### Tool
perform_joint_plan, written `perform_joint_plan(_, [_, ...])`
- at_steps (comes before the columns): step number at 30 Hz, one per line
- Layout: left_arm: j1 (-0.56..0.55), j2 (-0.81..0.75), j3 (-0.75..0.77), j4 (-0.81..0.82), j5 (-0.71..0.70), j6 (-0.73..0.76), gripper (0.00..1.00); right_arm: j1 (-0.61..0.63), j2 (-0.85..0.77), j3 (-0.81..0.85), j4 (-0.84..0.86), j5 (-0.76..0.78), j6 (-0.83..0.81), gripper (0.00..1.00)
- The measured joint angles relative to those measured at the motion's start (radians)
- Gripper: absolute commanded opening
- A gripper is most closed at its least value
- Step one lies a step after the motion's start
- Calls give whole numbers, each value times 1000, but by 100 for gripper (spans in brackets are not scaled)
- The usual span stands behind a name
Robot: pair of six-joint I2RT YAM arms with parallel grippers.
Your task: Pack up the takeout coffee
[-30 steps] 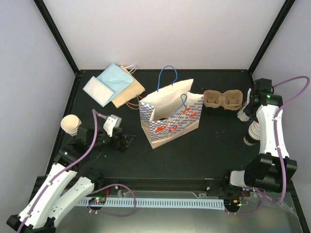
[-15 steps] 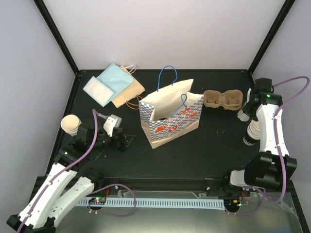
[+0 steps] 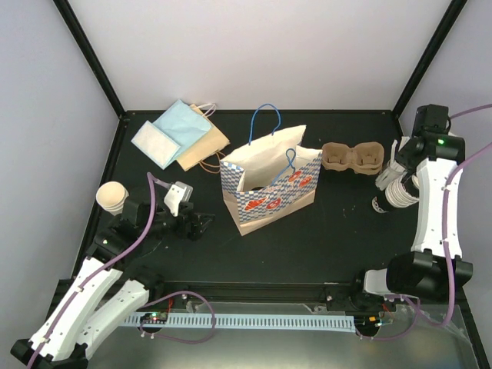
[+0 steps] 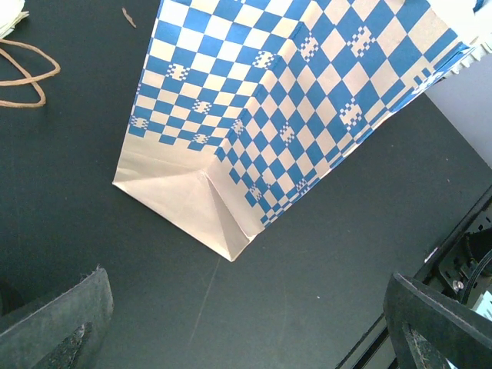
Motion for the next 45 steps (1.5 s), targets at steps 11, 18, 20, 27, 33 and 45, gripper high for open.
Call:
perform_joint_plan(11, [0,0,0,0,0,0,99,0,8,164,-106,-10,-18,1])
perform_joint_plan(18, [0,0,0,0,0,0,99,3,-1,317,-141,-106,-65,1])
perform_joint_plan(20, [0,0,0,0,0,0,99,20,-18,332,-141,-161,-84,1])
perform_joint_plan(27, [0,3,0,0,0,0,99,335,-40,380,-146,-187,-110,1])
perform_joint_plan(33, [0,18,0,0,0,0,99,560,-81,319,-151,-180,-110,1])
perform_joint_plan(45, [1,34,0,0,-35,-8,99,935,-324,-236,18,-263,-56,1])
